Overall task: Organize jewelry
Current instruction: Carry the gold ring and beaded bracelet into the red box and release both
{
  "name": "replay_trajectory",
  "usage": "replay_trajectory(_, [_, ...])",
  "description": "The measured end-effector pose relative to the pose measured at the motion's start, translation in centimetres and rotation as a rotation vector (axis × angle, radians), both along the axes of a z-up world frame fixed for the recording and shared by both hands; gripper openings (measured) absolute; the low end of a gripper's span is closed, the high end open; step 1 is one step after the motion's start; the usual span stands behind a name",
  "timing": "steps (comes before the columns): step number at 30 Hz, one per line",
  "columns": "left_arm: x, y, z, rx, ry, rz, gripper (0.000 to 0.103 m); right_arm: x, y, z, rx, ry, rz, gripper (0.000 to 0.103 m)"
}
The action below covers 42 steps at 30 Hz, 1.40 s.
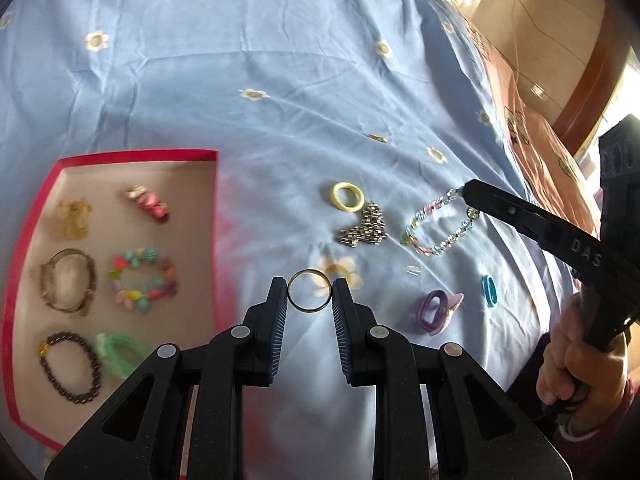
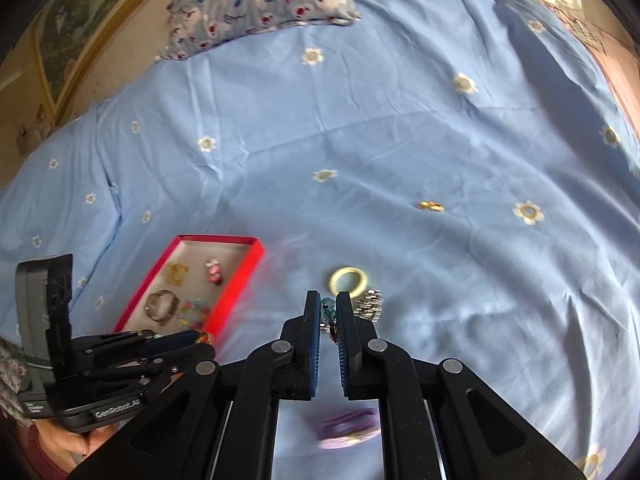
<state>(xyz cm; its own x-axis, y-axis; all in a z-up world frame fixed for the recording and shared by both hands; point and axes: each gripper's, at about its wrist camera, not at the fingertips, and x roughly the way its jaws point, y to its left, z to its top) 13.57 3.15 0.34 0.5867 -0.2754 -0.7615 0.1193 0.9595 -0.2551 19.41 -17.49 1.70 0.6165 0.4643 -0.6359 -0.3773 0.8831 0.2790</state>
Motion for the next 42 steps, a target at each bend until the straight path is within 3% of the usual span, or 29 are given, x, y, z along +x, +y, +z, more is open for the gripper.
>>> replay_trajectory(22, [-4.9,9.8,-0.4,-0.03,0.007,0.201,0.021,-3.0,9.1,0.0,0.036,0.023,0.197,0.007])
replay_trajectory(42, [-7.1,15.9,-2.7,0.009,0.061,0.31,0.021,-4.4,16.9,0.2,0.091,0.047,0.373,0.007])
